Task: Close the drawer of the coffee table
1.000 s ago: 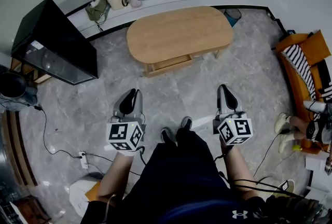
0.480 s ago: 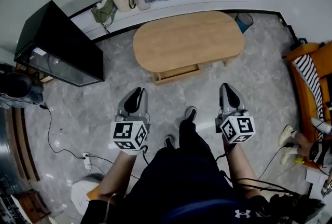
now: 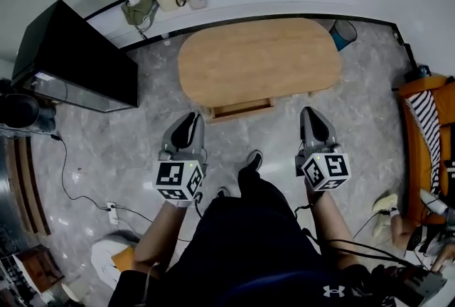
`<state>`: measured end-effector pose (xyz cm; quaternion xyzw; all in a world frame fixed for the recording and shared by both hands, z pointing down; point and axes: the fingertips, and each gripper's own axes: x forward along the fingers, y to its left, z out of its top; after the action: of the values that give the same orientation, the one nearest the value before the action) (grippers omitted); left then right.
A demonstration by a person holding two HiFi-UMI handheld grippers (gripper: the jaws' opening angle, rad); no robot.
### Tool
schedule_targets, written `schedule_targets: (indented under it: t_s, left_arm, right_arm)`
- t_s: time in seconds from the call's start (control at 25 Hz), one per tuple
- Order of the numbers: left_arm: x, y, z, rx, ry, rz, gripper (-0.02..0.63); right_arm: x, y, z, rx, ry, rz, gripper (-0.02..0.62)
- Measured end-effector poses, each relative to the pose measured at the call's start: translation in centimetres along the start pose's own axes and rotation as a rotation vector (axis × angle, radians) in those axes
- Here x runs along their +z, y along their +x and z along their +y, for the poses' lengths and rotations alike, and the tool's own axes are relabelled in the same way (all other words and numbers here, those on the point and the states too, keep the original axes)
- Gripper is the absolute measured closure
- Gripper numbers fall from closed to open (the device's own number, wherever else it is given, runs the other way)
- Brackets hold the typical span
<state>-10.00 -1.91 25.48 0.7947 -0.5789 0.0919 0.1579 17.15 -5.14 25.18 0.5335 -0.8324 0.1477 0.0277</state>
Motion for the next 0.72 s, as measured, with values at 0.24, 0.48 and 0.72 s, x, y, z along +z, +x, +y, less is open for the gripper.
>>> schedule_targets:
  t_s: [0.24,0.48,0.72]
  left_arm:
    - [-0.8,3.3,-0.6,0.011,-0.005,0.037,0.546]
    - [-4.5,5.5,0.1,0.019,-0.031,0.118,0.546]
    - [-13.0,9.5,3.7,0.017,-0.033,0.294,0.546]
  right_arm:
    - [-1.6,3.3,-3.3,0.014,0.032,0.041,0.594]
    - [-6.4,6.3,-5.1,0.024,0.039,0.136,0.594]
    - [-13.9,9.2,-7.1,-0.024,0.037,0.256,0.594]
